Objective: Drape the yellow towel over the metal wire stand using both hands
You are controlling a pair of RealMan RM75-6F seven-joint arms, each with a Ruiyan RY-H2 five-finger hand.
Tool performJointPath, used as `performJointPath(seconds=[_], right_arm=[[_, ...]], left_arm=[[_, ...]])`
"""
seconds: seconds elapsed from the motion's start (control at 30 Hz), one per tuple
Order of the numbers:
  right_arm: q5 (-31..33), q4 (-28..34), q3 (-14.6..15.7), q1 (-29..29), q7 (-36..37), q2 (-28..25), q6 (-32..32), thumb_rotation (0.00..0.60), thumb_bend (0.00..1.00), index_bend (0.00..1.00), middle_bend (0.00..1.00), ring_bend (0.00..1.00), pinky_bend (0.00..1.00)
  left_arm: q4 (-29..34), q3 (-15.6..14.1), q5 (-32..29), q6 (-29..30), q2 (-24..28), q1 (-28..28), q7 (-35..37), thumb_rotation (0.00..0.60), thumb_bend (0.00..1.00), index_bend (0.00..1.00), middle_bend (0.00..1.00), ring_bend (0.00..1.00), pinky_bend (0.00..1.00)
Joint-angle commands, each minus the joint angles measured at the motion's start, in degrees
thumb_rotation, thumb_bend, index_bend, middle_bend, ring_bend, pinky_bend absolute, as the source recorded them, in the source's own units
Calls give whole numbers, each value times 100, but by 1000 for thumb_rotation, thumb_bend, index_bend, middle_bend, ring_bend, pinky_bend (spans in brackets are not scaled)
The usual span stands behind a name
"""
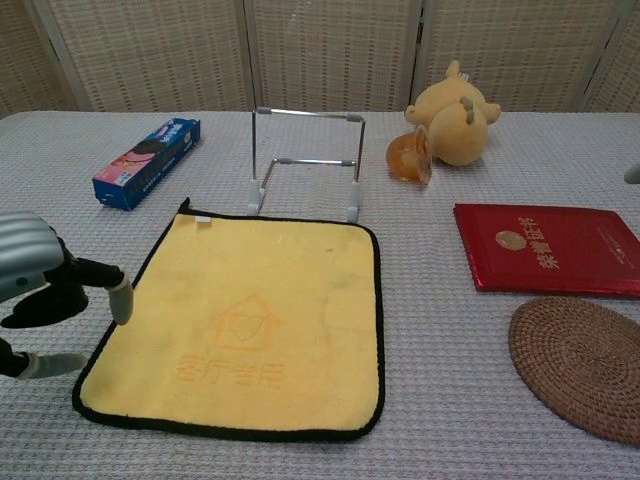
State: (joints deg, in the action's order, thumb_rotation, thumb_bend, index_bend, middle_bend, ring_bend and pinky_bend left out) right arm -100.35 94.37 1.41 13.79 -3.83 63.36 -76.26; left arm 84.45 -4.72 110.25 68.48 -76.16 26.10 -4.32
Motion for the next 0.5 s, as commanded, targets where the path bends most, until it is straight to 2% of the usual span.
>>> performJointPath(seconds=[0.03, 0.23, 0.5], right_arm=[[1, 50, -15, 51, -17, -13, 34, 600, 287, 166, 341, 238, 247], [-10, 103, -19, 167, -45, -3, 145, 600, 286, 166, 341, 243, 249], [10, 146, 17, 229, -72, 14, 212, 600, 286, 166, 341, 243, 249]], left_arm=[[-78, -56, -113, -77, -88, -13, -122, 600, 283, 455, 945, 813, 979], [-89, -165, -246, -3, -130, -119, -268, 600, 270, 444, 945, 813, 979], [-321, -285, -300, -52, -465, -159, -474, 600, 255, 440, 945, 813, 979]])
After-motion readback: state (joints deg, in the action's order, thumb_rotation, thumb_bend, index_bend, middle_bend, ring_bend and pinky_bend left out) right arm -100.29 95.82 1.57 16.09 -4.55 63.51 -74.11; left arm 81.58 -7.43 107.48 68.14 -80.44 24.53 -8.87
